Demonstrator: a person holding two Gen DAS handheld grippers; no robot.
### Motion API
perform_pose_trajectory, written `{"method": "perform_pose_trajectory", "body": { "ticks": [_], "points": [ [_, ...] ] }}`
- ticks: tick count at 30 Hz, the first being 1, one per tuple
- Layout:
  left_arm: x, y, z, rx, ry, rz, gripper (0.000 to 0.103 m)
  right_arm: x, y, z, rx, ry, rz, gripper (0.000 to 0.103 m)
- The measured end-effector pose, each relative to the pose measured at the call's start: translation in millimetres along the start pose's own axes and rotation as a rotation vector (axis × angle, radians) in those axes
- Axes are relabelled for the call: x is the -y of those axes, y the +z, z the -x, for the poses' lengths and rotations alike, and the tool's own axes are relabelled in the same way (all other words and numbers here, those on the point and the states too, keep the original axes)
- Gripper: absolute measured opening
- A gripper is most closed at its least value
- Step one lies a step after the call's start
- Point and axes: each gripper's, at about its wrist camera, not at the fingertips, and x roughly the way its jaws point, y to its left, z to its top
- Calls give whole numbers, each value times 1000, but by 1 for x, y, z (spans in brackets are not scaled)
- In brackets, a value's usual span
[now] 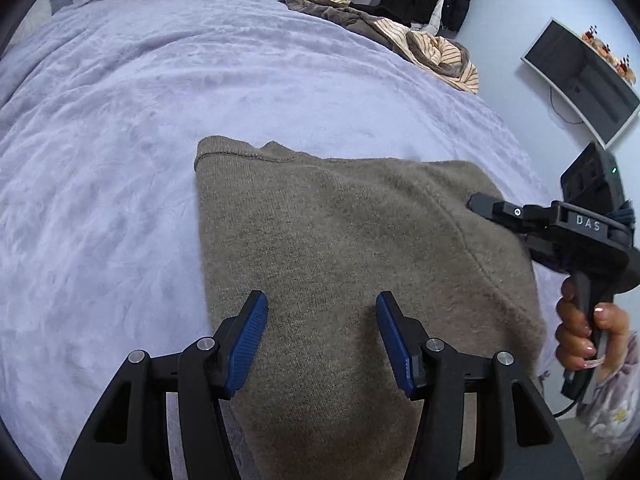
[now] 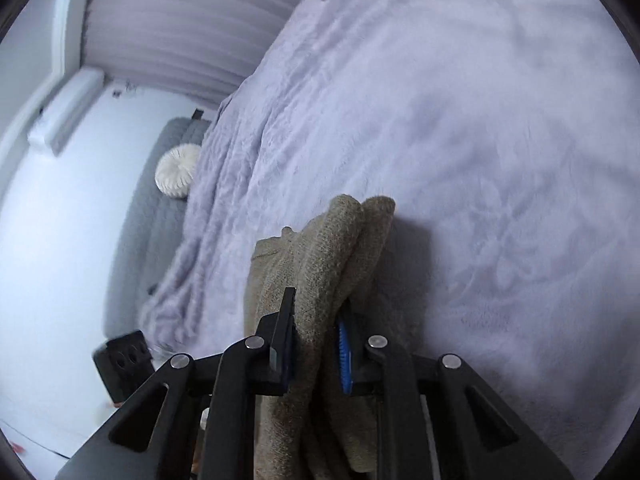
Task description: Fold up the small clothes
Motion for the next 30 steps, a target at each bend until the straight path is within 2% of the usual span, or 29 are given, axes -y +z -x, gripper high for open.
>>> {"method": "perform_pose_trajectory", "body": {
  "ticks": [1, 2, 3, 5, 7, 9, 12, 16, 21, 24, 26, 30],
  "points": [
    [3, -2, 0, 7, 16, -15, 57, -7, 3, -1, -3, -41, 53, 19],
    [4, -3, -1, 8, 23, -25, 65, -12, 4, -4, -9, -87, 93, 19],
    [6, -4, -1, 8, 15, -30, 67, -14, 6, -8, -16, -156, 133, 19],
    [10, -4, -1, 6, 3, -33, 67, -16, 8, -23, -31, -304, 221, 19],
    [14, -2, -1, 4, -6, -34, 67, 5, 3, -28, -60, -388, 244, 20],
    [16, -2, -1, 1, 8, -30, 67, 20, 4, -21, -45, -387, 178, 29],
    [16, -3, -2, 0, 20, -29, 67, 24, 6, 2, -17, -391, 123, 31],
    [17, -6, -1, 2, 39, -44, 67, 9, -7, 33, 8, -383, 139, 31],
    [19, -7, -2, 11, 55, -50, 67, -22, -31, 52, 24, -284, 160, 31],
    [19, -8, -2, 11, 58, -50, 67, -46, -45, 54, 24, -258, 220, 31],
    [19, -8, -2, 12, 56, -48, 67, -61, -54, 49, 20, -268, 277, 31],
    [20, -8, -2, 13, 58, -51, 67, -68, -69, 34, -3, -362, 353, 30]
  ]
}}
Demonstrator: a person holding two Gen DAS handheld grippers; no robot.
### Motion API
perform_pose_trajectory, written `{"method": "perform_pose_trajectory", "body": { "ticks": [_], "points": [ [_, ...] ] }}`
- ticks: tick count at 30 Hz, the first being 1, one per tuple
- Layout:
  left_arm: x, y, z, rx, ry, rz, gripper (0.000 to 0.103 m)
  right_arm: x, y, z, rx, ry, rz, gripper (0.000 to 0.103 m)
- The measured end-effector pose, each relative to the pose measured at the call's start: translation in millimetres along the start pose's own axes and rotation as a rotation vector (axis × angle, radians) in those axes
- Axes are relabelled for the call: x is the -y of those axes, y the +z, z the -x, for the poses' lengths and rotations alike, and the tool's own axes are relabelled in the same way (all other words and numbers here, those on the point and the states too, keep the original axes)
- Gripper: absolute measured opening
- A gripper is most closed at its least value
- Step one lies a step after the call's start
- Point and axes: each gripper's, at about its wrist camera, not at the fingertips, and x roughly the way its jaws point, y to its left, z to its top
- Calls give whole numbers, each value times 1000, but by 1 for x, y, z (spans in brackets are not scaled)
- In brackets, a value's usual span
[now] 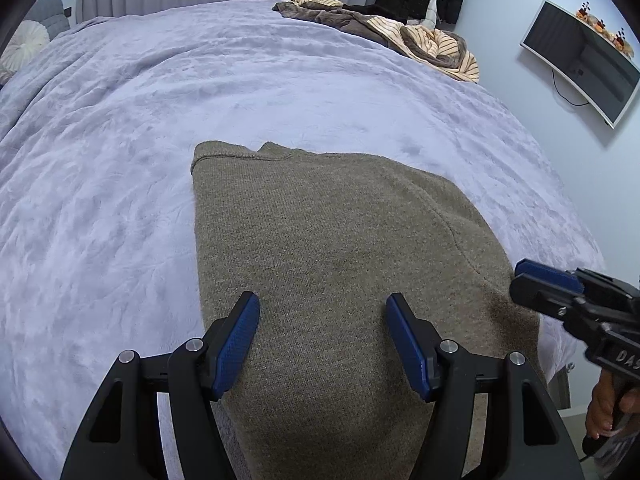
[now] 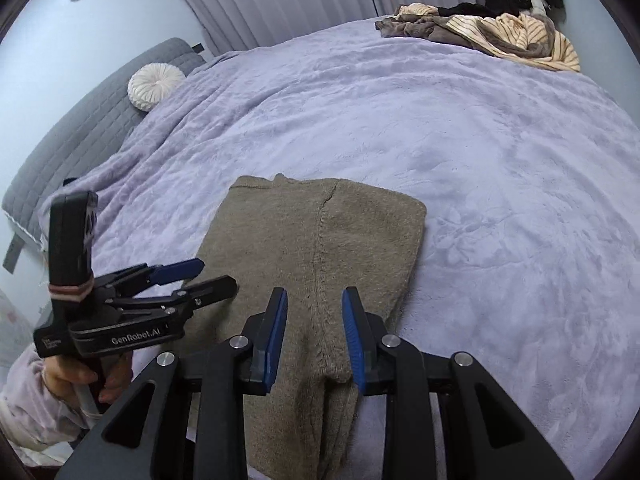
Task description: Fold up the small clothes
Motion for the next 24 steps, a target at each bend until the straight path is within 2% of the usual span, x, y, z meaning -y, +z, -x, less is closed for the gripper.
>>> {"method": "perform_pose_trajectory", "body": {
  "ticks": [2, 3, 7, 13, 24],
  "points": [
    [0, 1, 0, -1, -5, -1, 67, 10, -8, -18, -53, -69, -21, 30],
    [0, 1, 0, -1, -10, -2, 67, 19, -12, -29, -81, -77, -49, 30],
    [2, 2, 1, -1, -2, -9, 67, 52, -28, -42, -94, 21, -235, 35],
    [4, -1, 7, 1, 10, -3, 67, 44, -35, -24, -80, -34, -176, 36],
    [10, -11, 13, -4, 69, -10, 67, 51, -39, -8, -101, -46, -233, 39]
  ]
}}
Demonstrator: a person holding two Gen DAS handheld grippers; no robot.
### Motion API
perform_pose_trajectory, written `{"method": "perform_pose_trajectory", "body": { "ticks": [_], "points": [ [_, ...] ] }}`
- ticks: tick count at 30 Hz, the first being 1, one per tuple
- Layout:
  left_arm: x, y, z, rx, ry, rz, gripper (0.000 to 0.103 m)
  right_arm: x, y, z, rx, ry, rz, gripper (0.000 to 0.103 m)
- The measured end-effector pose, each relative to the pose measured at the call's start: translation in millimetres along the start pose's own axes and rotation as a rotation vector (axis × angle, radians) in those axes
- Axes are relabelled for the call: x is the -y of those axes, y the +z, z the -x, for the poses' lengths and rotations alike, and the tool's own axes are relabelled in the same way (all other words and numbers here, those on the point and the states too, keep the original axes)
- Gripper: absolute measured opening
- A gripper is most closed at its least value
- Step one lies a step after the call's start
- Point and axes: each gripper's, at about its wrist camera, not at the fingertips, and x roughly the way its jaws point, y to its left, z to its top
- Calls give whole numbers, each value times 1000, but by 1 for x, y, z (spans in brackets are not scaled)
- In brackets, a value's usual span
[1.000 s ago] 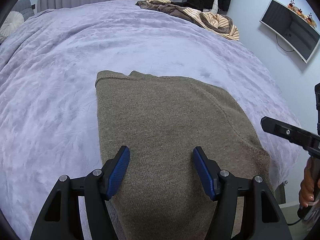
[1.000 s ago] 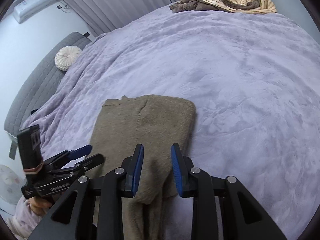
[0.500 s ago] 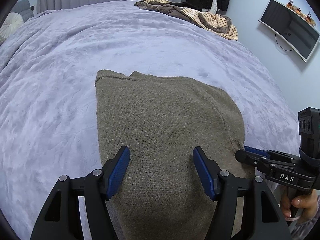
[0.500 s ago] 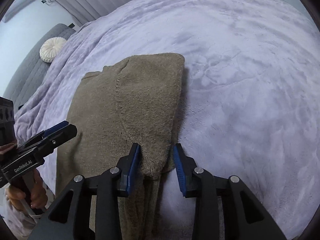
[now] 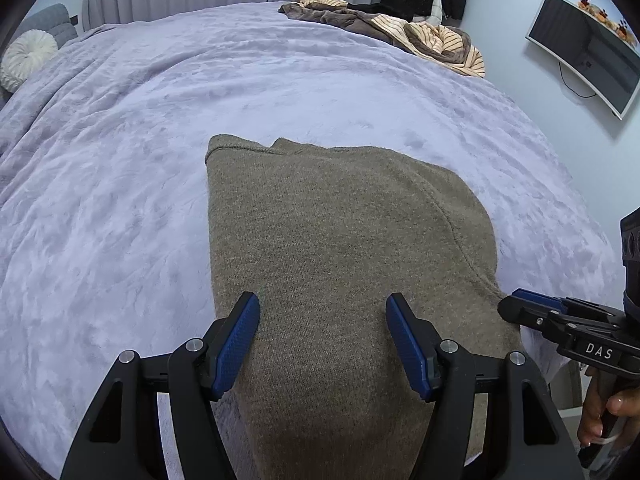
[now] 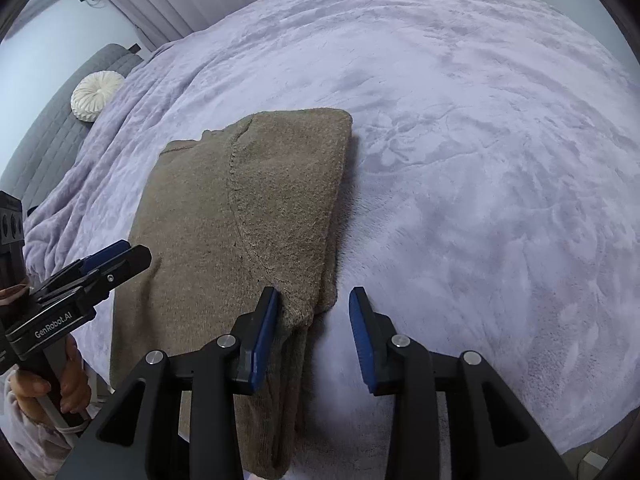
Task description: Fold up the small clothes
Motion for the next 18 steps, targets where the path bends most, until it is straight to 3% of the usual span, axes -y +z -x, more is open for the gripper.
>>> {"method": "perform_pose_trajectory", "body": {
  "ticks": [7, 9, 11, 15, 18],
  "points": [
    [3, -6, 8, -31, 81, 6, 67, 2, 6, 19, 9, -25, -43, 48],
    [2, -7, 11, -33, 101, 21, 68, -1, 8, 24, 14, -48, -39, 55],
    [1, -9, 14, -27, 119, 40, 99, -4, 9, 27, 20, -48, -42, 61],
    [0, -13, 21, -7, 132, 62, 100, -11, 10, 28, 22, -52, -46, 78],
    [-3, -13, 24, -3, 124, 86, 102, -17, 10, 27, 17, -73, -39, 81]
  ]
}}
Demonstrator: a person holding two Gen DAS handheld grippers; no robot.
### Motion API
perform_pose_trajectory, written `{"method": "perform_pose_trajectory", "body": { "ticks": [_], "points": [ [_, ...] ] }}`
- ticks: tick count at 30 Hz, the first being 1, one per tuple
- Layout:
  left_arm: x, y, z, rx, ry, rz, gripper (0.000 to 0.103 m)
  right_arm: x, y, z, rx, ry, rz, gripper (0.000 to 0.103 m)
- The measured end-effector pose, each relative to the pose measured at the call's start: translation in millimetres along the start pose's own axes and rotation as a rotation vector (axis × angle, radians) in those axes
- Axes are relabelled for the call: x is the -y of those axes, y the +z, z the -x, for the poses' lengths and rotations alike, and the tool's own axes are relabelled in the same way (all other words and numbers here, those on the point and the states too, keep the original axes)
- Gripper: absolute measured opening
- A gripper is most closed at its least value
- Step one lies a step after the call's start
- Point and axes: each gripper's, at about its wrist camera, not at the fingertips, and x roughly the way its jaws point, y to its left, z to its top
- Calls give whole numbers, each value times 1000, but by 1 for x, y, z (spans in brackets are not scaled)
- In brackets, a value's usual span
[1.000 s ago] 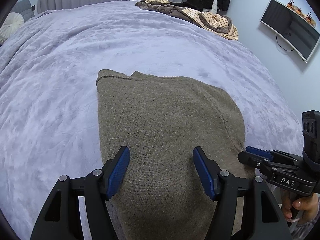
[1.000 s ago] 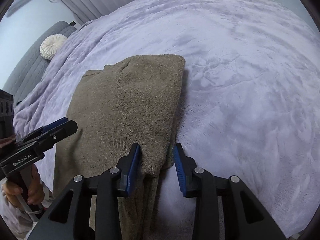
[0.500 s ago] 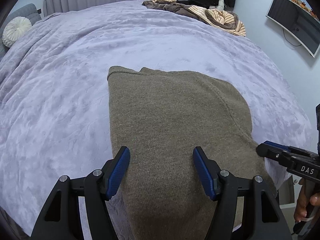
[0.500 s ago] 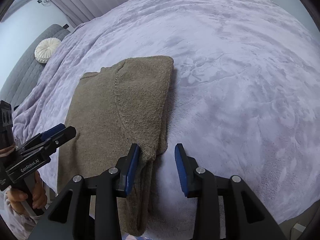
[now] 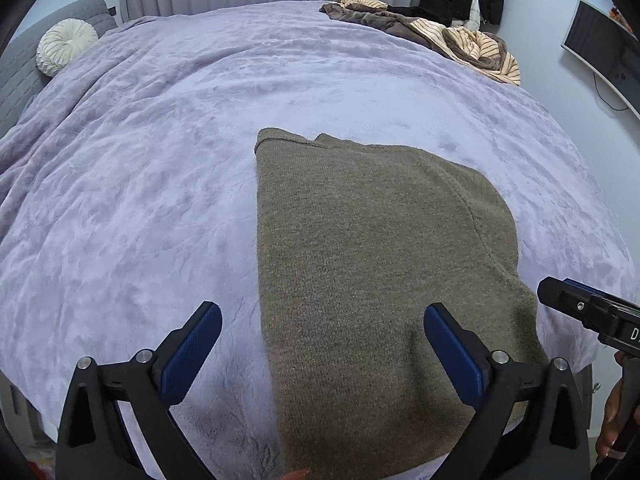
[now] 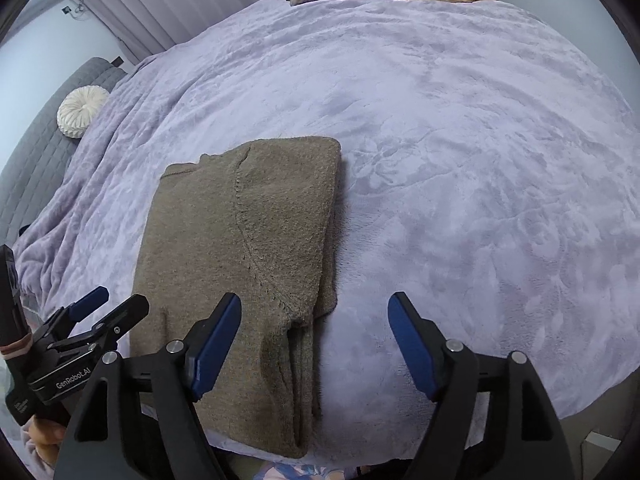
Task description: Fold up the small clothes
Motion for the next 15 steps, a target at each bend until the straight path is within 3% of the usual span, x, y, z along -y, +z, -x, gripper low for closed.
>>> {"method": "perform_pose_trajectory", "body": {
  "ticks": [2, 5, 9, 15],
  "points": [
    [-2, 1, 2, 3, 3, 16, 102, -5, 1, -1, 4, -28, 19, 87],
    [-5, 2, 4, 8, 16, 27, 102, -18, 3, 0, 22, -78, 69, 103],
    [-4, 2, 5, 6, 58, 17, 102, -35, 5, 6, 52, -141, 123, 103],
    [-6, 2, 8, 13, 83, 37, 102, -45, 6, 3, 38, -160, 124, 103]
  ]
}}
